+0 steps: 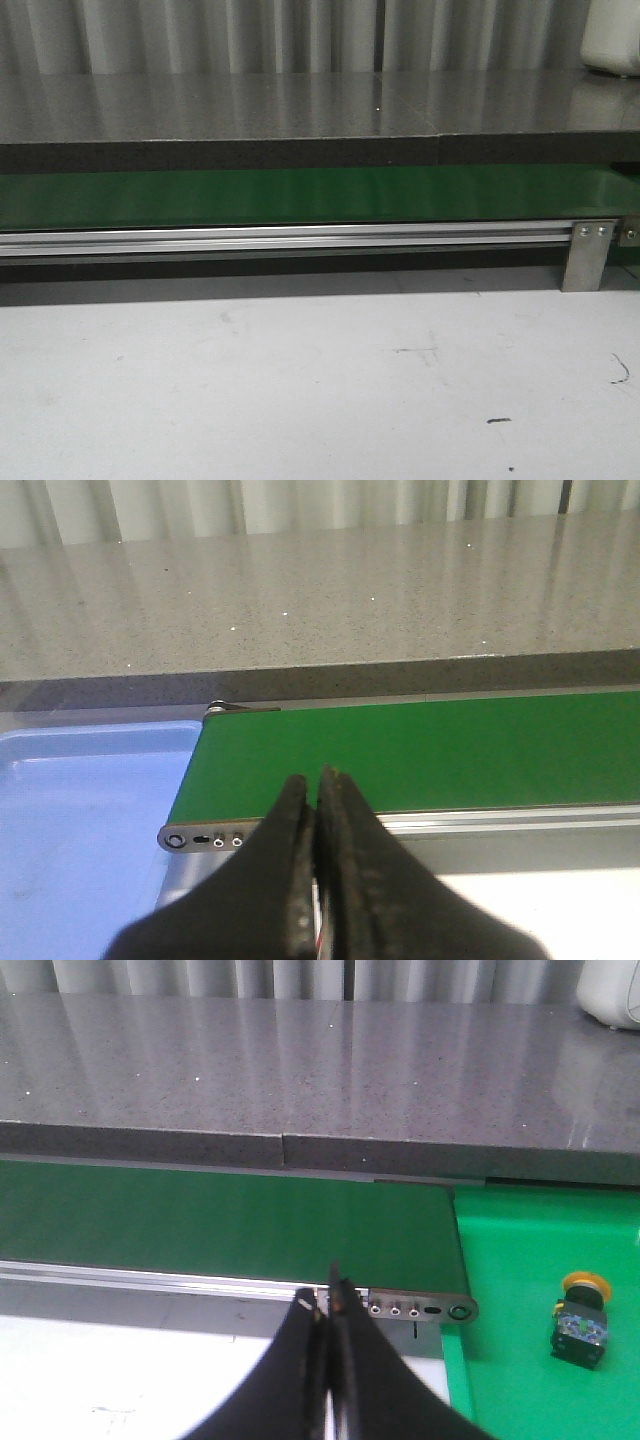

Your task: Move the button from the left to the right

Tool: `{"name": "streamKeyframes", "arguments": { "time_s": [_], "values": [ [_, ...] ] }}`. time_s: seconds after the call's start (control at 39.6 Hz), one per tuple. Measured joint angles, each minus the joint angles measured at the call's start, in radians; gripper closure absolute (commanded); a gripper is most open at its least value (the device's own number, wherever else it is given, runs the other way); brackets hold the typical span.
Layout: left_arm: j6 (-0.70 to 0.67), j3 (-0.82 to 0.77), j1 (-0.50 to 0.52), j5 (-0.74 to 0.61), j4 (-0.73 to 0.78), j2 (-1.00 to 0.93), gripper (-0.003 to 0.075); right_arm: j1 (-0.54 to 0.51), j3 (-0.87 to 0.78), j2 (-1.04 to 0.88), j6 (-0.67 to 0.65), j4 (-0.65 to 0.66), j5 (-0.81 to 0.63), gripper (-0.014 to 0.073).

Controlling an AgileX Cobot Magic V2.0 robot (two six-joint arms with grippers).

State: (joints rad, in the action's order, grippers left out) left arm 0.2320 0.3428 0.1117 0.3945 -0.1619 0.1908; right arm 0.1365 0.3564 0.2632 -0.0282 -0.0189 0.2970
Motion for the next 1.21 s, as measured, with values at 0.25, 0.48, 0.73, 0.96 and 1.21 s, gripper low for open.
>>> {"name": "streamKeyframes", "arguments": {
  "time_s": [0.25,0.48,0.73,0.96,1.21],
  "values": [
    [0.000,0.000,0.000,0.000,0.000,0.000,0.0741,0.000,-0.002,0.000,0.000,0.000,0.000,0.0662],
    [-0.048,-0.039,-0.017,-0.014,0.052,-0.023,0.0741,0.000,-0.002,0.000,0.000,0.000,0.000,0.0662],
    [-0.232,-0.220,-0.134,-0.121,0.162,-0.180,0.0741,0.000,-0.002,0.000,0.000,0.000,0.000,0.0662],
    [-0.307,-0.352,-0.114,-0.201,0.174,-0.195,0.0741,0.000,-0.004,0.000,0.000,0.000,0.003,0.0662],
    [-0.311,-0.352,-0.100,-0.220,0.174,-0.195,0.0741,0.000,-0.004,0.000,0.000,0.000,0.003,0.0662]
  ]
}}
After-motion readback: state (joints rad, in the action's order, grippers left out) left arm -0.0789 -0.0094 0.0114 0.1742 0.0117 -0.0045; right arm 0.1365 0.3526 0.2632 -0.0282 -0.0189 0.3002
